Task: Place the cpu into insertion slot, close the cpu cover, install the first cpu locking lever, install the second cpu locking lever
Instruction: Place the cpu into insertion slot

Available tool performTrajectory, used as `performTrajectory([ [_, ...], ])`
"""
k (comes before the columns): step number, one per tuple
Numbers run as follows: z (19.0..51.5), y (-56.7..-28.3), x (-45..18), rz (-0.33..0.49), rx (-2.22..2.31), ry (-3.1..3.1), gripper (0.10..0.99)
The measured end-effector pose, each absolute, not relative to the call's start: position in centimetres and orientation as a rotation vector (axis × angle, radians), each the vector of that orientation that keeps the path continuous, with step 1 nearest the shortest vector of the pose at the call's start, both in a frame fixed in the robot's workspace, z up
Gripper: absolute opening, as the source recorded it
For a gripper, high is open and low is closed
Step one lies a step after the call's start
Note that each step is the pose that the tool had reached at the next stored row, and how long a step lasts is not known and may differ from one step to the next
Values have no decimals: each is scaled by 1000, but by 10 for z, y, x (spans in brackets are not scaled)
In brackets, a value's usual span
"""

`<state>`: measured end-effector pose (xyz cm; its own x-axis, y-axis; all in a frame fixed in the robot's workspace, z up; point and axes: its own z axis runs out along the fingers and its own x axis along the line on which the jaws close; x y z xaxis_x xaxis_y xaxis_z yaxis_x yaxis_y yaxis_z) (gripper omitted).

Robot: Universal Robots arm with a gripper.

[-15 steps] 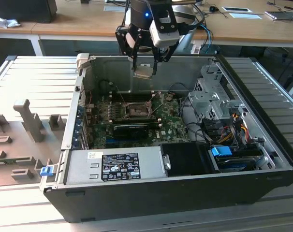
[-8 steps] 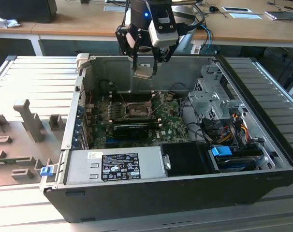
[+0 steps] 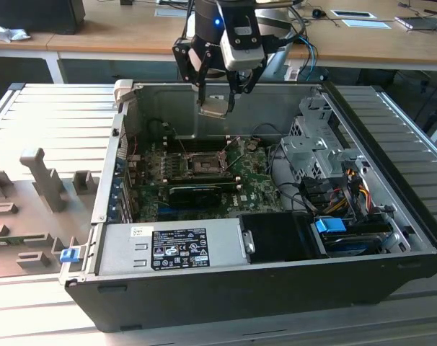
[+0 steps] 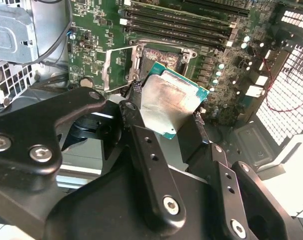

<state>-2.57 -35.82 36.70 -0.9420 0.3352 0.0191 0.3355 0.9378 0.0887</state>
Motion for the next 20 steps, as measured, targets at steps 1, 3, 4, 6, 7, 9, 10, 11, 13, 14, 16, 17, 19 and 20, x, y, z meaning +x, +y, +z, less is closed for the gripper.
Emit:
performTrajectory([
  [1, 366, -358, -26, -142, -535, -3089, 533],
  [3, 365, -358, -26, -141, -535, -3089, 533],
  [4, 365, -358, -26, -141, -536, -3089, 533],
  [6, 365, -358, -26, -141, -543, -3088, 533],
  [7, 365, -358, -26, -141, -551, -3087, 533],
  [9, 365, -358, -26, -141, -593, -3080, 533],
  [10, 365, -358, -26, -141, -617, -3076, 533],
  [11, 364, -358, -26, -141, -631, -3074, 533],
  [13, 364, -358, -26, -141, -716, -3057, 533],
  [14, 364, -358, -26, -141, -761, -3048, 533],
  [16, 363, -358, -26, -141, -816, -3035, 533],
  [17, 363, -358, -26, -141, -848, -3028, 533],
  [19, 363, -358, -26, -141, -919, -3009, 533],
  [20, 362, -358, -26, -140, -936, -3004, 533],
])
